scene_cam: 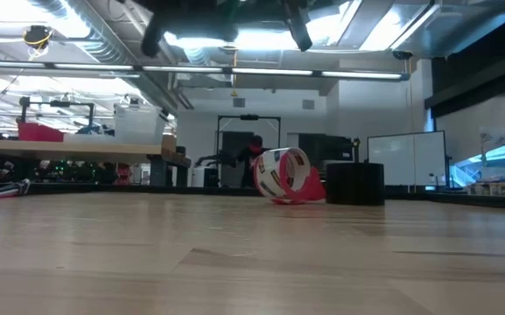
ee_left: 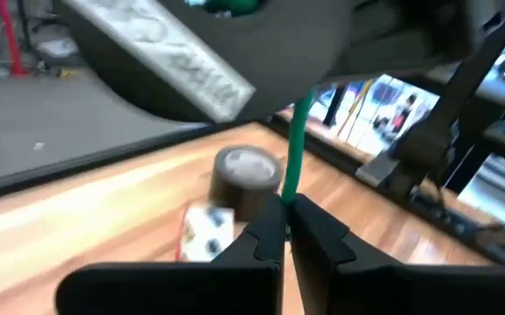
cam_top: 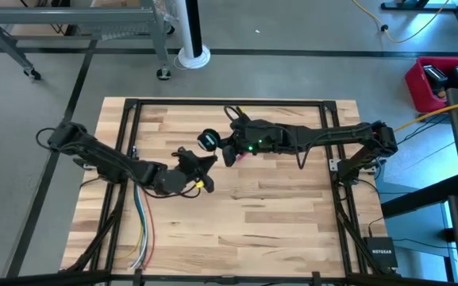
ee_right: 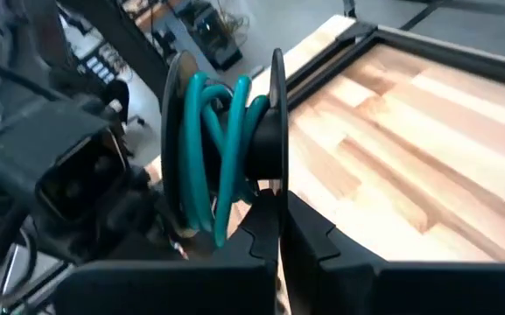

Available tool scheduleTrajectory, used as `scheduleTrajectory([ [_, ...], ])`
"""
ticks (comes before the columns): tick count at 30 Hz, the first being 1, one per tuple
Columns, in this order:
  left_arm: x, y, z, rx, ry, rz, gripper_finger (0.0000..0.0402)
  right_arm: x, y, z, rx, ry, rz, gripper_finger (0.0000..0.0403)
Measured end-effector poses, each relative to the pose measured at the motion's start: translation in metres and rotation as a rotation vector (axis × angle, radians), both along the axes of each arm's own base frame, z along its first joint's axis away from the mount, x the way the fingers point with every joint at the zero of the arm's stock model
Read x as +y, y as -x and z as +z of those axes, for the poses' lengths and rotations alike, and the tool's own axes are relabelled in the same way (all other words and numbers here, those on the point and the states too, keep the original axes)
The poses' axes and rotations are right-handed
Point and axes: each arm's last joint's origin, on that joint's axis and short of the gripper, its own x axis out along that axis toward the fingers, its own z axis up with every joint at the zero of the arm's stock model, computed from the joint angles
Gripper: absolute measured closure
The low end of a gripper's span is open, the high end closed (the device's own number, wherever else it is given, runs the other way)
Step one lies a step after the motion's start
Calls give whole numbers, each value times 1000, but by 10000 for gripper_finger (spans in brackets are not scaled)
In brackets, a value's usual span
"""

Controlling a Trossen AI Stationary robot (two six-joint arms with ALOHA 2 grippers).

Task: Coil cords
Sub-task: Coil the green wire on the spool

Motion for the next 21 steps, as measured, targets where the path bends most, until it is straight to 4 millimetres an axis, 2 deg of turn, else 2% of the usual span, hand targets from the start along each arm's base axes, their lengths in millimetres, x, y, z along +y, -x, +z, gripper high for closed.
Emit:
scheduleTrajectory([
  [11, 0, 24, 7, 90, 11, 1, 400, 6, 2, -4, 50, -107, 178, 402],
  [21, -1, 27, 7, 140, 37, -98, 400, 8, 7, -13, 158, -153, 227, 402],
])
